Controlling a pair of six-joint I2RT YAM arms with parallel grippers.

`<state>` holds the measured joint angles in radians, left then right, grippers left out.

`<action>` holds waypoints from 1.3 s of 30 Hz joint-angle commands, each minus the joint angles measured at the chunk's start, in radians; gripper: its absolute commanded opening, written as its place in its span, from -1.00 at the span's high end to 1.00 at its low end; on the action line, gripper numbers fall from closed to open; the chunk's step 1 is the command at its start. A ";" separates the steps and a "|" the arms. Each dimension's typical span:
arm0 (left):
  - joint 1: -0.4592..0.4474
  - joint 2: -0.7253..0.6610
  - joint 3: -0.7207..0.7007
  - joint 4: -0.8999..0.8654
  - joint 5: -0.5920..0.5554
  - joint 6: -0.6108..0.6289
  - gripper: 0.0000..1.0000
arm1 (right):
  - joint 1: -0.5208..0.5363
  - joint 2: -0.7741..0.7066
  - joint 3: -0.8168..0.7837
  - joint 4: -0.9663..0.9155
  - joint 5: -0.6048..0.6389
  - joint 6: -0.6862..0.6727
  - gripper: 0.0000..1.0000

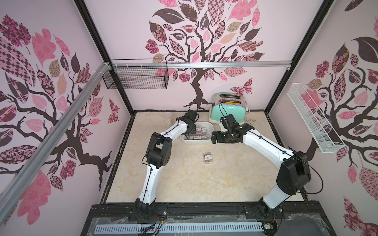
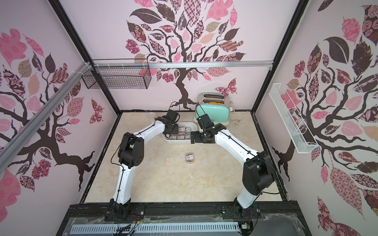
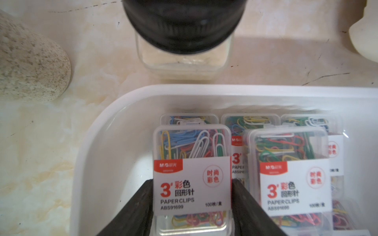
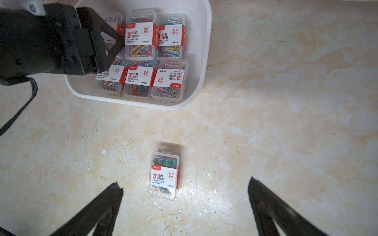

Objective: Take the paper clips out of the storage box
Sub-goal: Pick up the boxed paper clips from the storage box.

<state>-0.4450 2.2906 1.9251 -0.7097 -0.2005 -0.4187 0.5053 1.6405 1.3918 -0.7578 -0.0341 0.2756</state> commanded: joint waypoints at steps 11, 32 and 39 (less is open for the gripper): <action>-0.004 0.016 0.027 0.005 0.010 0.002 0.06 | -0.005 -0.019 0.014 0.011 -0.017 0.002 -0.98; -0.004 -0.102 -0.042 0.036 0.030 0.000 0.08 | -0.005 -0.019 0.010 0.013 -0.032 0.001 -0.99; -0.004 -0.152 -0.046 0.023 0.067 0.000 0.07 | -0.005 -0.015 0.021 0.008 -0.035 0.002 -0.98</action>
<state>-0.4458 2.1925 1.8828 -0.6895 -0.1551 -0.4191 0.5053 1.6405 1.3918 -0.7544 -0.0616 0.2756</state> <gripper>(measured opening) 0.510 0.992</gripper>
